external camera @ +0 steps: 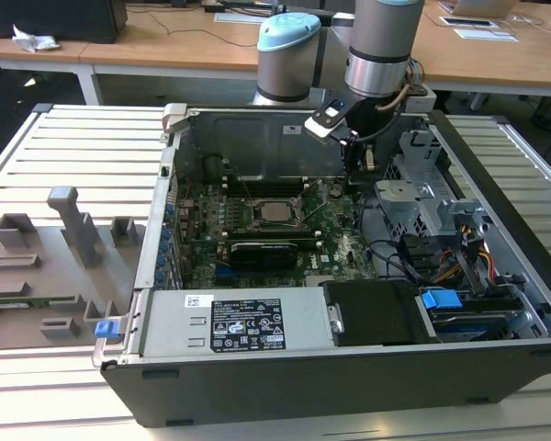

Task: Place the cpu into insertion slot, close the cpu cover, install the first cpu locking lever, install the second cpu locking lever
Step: 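Close the cpu cover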

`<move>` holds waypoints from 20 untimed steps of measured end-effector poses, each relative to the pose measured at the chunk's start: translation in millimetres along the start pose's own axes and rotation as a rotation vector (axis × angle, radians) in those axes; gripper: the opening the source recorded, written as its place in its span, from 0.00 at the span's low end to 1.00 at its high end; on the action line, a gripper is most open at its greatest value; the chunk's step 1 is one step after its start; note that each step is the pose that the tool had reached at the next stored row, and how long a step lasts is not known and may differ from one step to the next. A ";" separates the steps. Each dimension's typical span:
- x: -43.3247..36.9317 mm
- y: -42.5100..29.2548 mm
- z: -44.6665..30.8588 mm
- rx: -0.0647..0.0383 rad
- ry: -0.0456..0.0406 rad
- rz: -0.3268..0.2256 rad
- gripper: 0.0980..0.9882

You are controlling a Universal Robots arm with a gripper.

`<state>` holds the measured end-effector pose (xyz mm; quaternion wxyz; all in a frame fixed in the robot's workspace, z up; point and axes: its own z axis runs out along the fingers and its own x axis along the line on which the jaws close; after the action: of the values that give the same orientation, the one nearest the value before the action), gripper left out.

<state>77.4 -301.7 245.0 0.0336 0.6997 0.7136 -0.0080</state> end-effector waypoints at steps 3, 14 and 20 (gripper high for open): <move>0.2 -0.2 4.0 0.000 0.0000 0.000 0.01; 0.9 -3.3 8.7 0.077 0.0021 -0.004 0.01; 1.2 -17.2 8.2 0.077 0.0150 -0.005 0.01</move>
<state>60.5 -301.4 236.1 0.0012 0.6989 0.7146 -0.0303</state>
